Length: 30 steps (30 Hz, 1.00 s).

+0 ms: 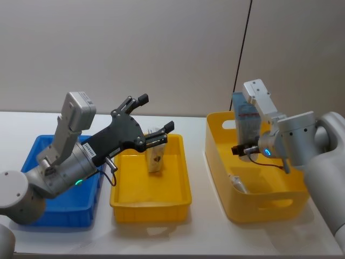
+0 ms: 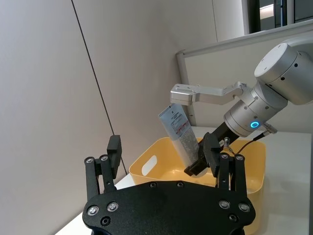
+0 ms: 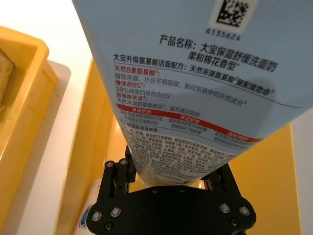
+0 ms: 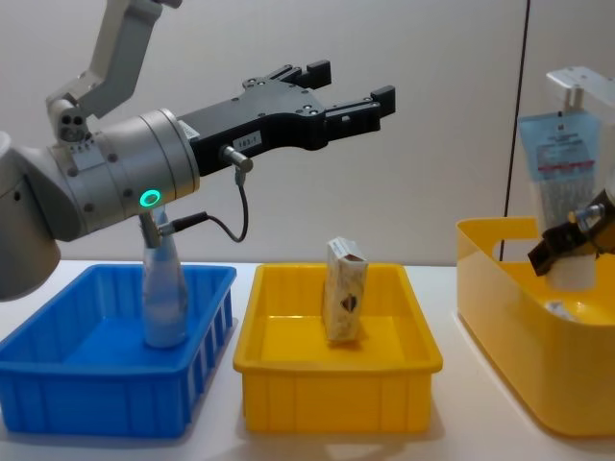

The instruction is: Bimanual collaborative sorting of washing and personal care products

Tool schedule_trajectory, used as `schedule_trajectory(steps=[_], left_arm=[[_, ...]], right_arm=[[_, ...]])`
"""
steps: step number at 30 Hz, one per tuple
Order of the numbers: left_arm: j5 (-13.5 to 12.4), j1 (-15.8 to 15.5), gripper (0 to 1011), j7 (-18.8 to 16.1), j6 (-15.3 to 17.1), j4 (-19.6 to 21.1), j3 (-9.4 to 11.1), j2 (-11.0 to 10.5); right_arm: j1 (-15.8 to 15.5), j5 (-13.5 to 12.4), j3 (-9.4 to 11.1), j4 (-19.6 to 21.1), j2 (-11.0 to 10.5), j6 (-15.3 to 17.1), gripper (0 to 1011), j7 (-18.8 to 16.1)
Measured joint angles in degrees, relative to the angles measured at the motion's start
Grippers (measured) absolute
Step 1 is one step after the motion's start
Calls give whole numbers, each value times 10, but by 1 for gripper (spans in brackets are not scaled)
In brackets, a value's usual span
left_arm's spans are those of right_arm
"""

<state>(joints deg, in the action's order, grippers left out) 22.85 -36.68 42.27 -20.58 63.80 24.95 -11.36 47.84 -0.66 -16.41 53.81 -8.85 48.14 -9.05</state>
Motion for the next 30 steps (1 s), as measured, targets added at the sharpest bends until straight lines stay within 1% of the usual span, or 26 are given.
schedule_trajectory(steps=[4, 6, 7, 8, 9, 10, 11, 13, 14, 17, 25, 30], left_arm=[[0, 0, 1002, 0, 0, 0, 0, 0], [0, 0, 1001, 0, 0, 0, 0, 0], [0, 0, 1001, 0, 0, 0, 0, 0], [0, 0, 1002, 0, 0, 0, 0, 0], [0, 0, 1001, 0, 0, 0, 0, 0], [0, 0, 1002, 0, 0, 0, 0, 0], [0, 0, 1001, 0, 0, 0, 0, 0], [0, 0, 1001, 0, 0, 0, 0, 0], [0, 0, 1001, 0, 0, 0, 0, 0], [0, 0, 1001, 0, 0, 0, 0, 0], [0, 0, 1002, 0, 0, 0, 0, 0], [0, 0, 1002, 0, 0, 0, 0, 0]], right_arm=[[1, 1, -1, 0, -2, 4, 635, -6], [1, 2, -1, 0, -4, 8, 679, -10], [1, 2, -1, 0, -4, 9, 748, -11], [1, 2, -1, 0, -4, 10, 770, -12], [1, 2, -1, 2, -5, 11, 824, -14], [1, 2, -1, 2, -5, 12, 824, -15], [1, 3, -1, 4, -6, 13, 862, -17], [1, 3, 0, 4, -6, 14, 900, -18], [0, 3, 0, 6, -7, 15, 947, -19], [-1, 3, 1, 10, -8, 18, 1004, -23], [-12, 2, 9, 31, -11, 20, 1004, -29], [-29, -4, 20, 62, -15, 18, 1004, -34]])
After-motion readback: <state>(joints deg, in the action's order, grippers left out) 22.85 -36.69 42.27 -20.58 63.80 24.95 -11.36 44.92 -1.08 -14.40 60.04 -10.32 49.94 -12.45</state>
